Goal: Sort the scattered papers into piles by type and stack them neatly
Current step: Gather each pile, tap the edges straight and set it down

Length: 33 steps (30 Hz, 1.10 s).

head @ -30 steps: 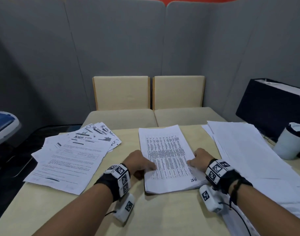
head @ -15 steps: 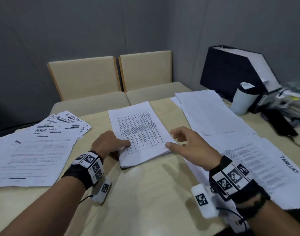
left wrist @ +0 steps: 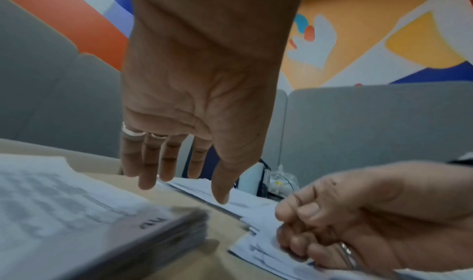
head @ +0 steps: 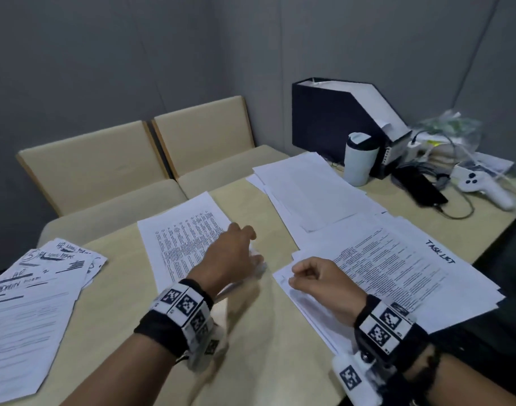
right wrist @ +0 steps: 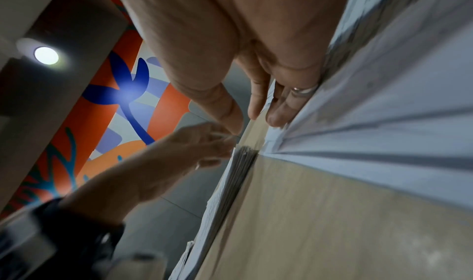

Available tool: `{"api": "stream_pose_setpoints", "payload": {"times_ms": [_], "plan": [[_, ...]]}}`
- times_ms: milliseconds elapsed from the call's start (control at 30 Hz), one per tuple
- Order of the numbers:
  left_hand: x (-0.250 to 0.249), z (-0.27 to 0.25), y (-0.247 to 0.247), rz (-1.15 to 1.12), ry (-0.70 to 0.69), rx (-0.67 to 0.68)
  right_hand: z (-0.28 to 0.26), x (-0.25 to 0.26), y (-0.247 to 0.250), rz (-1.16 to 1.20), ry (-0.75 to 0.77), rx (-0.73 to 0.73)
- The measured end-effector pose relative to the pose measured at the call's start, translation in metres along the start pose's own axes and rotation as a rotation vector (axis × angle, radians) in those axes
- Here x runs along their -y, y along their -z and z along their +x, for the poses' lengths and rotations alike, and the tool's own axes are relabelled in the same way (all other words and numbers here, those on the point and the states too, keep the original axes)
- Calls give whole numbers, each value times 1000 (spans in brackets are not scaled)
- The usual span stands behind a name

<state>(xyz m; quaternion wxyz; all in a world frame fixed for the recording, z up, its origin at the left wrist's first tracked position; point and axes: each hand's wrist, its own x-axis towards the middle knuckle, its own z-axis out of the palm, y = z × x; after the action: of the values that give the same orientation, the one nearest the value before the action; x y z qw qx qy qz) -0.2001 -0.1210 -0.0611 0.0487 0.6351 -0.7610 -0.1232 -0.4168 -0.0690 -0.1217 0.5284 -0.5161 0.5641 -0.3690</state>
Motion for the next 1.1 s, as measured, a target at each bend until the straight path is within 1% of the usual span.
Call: {"api": "stream_pose_setpoints", "payload": {"times_ms": [100, 133, 200, 233, 300, 333, 400, 467, 500, 567, 633, 667, 733, 833, 900, 1000, 1100], "plan": [[-31, 37, -16, 8, -36, 96, -4, 4, -2, -77, 24, 12], [-39, 49, -18, 26, -27, 156, -7, 9, -1, -74, 21, 42], [-51, 70, -18, 75, -31, 273, -11, 25, 9, 6, 14, 122], [-55, 82, -18, 98, -38, 317, -10, 36, 19, 33, 33, 158], [-60, 103, -15, 169, -55, 390, -1, 63, 43, 32, 119, 198], [-62, 111, -12, 230, -71, 422, 8, 77, 56, 26, 161, 203], [-64, 121, -7, 302, -90, 458, 40, 103, 84, -10, 187, 155], [-64, 121, -5, 304, -89, 465, 88, 117, 109, -112, 165, 32], [-63, 121, -5, 284, -97, 455, 117, 118, 120, -208, 142, -46], [-63, 122, -6, 252, -92, 454, 171, 114, 141, -544, 78, -172], [-64, 121, -8, 240, -93, 466, 213, 101, 150, -858, -18, -218], [-64, 122, -9, 235, -86, 476, 228, 94, 150, -946, -58, -219], [-64, 122, -10, 219, -79, 475, 249, 84, 144, -1017, -88, -225], [-58, 121, -16, 197, -78, 441, 275, 72, 129, -1009, -112, -276], [-52, 121, -22, 183, -84, 408, 288, 67, 121, -1007, -163, -301], [-49, 121, -28, 154, -90, 365, 296, 73, 114, -1068, -218, -306], [-50, 121, -28, 161, -84, 379, 300, 83, 117, -1124, -249, -291]]}}
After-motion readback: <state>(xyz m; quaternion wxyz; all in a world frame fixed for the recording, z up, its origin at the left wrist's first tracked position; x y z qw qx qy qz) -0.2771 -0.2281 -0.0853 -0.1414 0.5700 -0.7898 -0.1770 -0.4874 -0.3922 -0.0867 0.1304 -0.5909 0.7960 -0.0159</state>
